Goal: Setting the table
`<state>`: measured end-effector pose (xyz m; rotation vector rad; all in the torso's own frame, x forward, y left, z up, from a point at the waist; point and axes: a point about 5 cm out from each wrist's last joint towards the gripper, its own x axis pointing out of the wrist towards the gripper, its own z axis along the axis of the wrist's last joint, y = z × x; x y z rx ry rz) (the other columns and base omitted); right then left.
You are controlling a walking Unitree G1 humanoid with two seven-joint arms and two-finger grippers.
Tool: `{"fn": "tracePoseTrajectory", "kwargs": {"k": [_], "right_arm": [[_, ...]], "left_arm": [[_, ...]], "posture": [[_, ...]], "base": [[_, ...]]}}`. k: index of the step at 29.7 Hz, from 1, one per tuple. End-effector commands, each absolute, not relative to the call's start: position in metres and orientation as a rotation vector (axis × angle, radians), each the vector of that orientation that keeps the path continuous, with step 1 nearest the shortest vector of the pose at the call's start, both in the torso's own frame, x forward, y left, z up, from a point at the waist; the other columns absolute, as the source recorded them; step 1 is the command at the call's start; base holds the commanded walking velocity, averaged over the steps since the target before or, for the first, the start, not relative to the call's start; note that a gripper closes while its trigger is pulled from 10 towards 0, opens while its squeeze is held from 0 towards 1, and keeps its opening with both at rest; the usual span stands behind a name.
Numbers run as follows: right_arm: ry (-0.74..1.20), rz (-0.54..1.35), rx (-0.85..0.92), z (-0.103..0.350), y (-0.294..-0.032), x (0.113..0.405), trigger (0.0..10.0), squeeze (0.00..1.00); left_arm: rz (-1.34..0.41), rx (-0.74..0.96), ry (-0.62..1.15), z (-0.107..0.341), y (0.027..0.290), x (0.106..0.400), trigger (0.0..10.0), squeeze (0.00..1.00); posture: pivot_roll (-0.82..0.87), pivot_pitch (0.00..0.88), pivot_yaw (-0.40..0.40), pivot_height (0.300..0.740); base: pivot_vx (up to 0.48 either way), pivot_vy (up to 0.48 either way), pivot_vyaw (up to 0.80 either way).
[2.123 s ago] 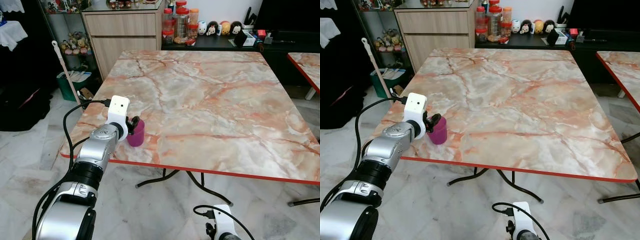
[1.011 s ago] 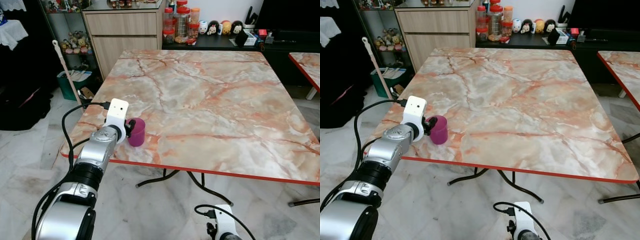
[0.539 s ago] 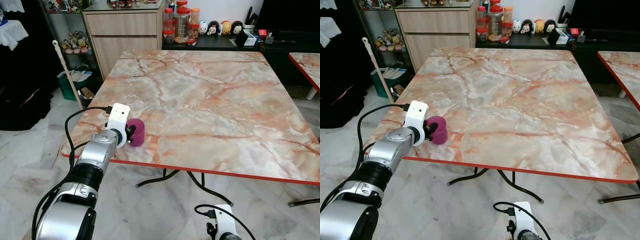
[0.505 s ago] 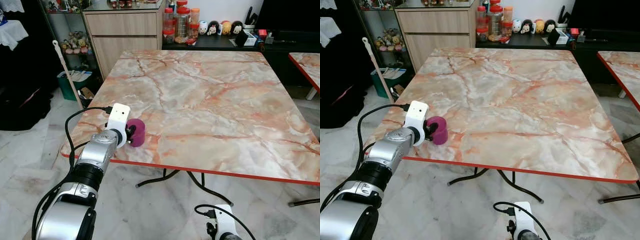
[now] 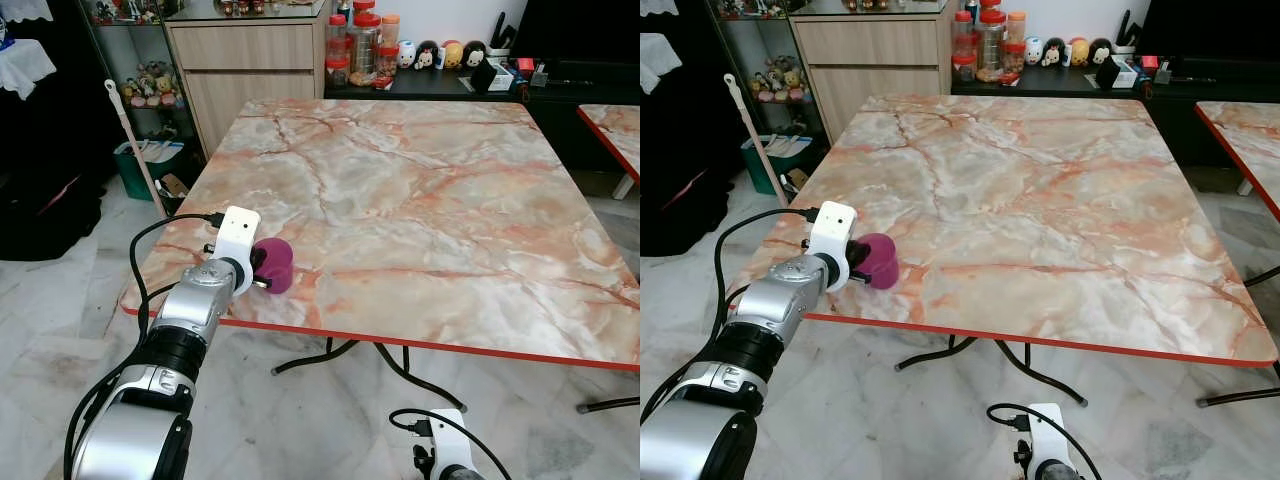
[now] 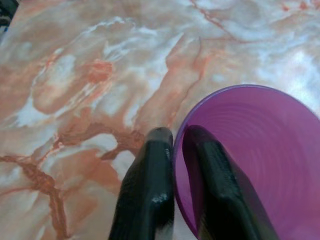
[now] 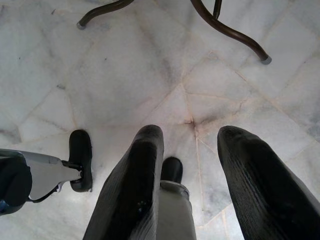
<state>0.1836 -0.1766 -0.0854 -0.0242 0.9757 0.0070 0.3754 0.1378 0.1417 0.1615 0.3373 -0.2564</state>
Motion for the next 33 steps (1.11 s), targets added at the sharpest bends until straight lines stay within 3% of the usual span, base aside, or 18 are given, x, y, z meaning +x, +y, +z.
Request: {"fn": "tracePoseTrajectory", "kwargs": {"k": [1, 2, 3, 10, 11, 17, 22, 24, 25, 29, 30, 33], "right_arm": [[0.974, 0.005, -0.011, -0.085, -0.175, 0.185, 10.0, 0.0], [0.974, 0.005, -0.011, -0.085, -0.175, 0.185, 10.0, 0.0], [0.974, 0.004, -0.01, -0.085, -0.175, 0.184, 10.0, 0.0], [0.978, 0.005, -0.011, -0.086, -0.176, 0.183, 10.0, 0.0], [0.977, 0.006, -0.011, -0.085, -0.176, 0.184, 10.0, 0.0], [0.976, 0.007, -0.012, -0.085, -0.176, 0.184, 10.0, 0.0], [0.976, 0.011, -0.018, -0.085, -0.177, 0.184, 10.0, 0.0], [0.977, 0.016, -0.024, -0.085, -0.177, 0.184, 10.0, 0.0], [0.978, 0.019, -0.026, -0.085, -0.177, 0.184, 10.0, 0.0], [0.979, 0.021, -0.028, -0.085, -0.178, 0.183, 10.0, 0.0], [0.974, 0.021, -0.026, -0.085, -0.178, 0.183, 10.0, 0.0], [0.975, 0.03, -0.031, -0.085, -0.178, 0.184, 10.0, 0.0]], "left_arm": [[-0.248, 0.154, 0.304, 0.151, 0.14, 0.378, 8.4, 0.0], [-0.25, 0.152, 0.3, 0.152, 0.14, 0.378, 8.4, 0.0], [-0.253, 0.146, 0.291, 0.154, 0.14, 0.378, 10.0, 0.0], [-0.262, 0.141, 0.261, 0.163, 0.142, 0.377, 10.0, 0.0], [-0.257, 0.116, 0.248, 0.162, 0.142, 0.376, 0.0, 0.0], [-0.227, 0.069, 0.217, 0.16, 0.145, 0.372, 0.0, 0.0], [-0.158, -0.102, 0.076, 0.162, 0.151, 0.366, 0.0, 0.0], [-0.067, -0.21, -0.005, 0.16, 0.165, 0.36, 4.5, 0.0], [-0.03, -0.238, -0.033, 0.159, 0.173, 0.358, 10.0, 0.0], [0.011, -0.251, -0.064, 0.158, 0.182, 0.354, 10.0, 0.0], [0.242, -0.325, -0.158, 0.162, 0.235, 0.341, 10.0, 0.0], [0.483, -0.316, -0.227, 0.163, 0.293, 0.319, 10.0, 0.0]], "posture": [[0.01, 0.0, 0.045, 0.732], [0.01, 0.0, 0.045, 0.732], [0.01, 0.0, 0.046, 0.732], [0.01, 0.0, 0.046, 0.732], [0.0, 0.0, 0.047, 0.732], [0.0, 0.0, 0.045, 0.732], [0.0, 0.0, 0.039, 0.732], [0.0, 0.0, 0.036, 0.732], [0.0, 0.0, 0.036, 0.732], [0.0, 0.0, 0.038, 0.732], [0.01, 0.0, 0.031, 0.732], [0.03, 0.0, 0.023, 0.732]], "base": [[0.0, 0.0, 0.0], [0.0, 0.0, 0.0], [0.0, 0.0, 0.0], [0.0, 0.0, 0.0], [0.0, 0.0, 0.0], [0.0, 0.0, 0.0], [0.0, 0.0, 0.0], [0.0, 0.0, 0.0], [0.0, 0.0, 0.0], [0.0, 0.0, 0.0], [0.0, 0.0, 0.0], [0.0, 0.0, 0.0]]}}
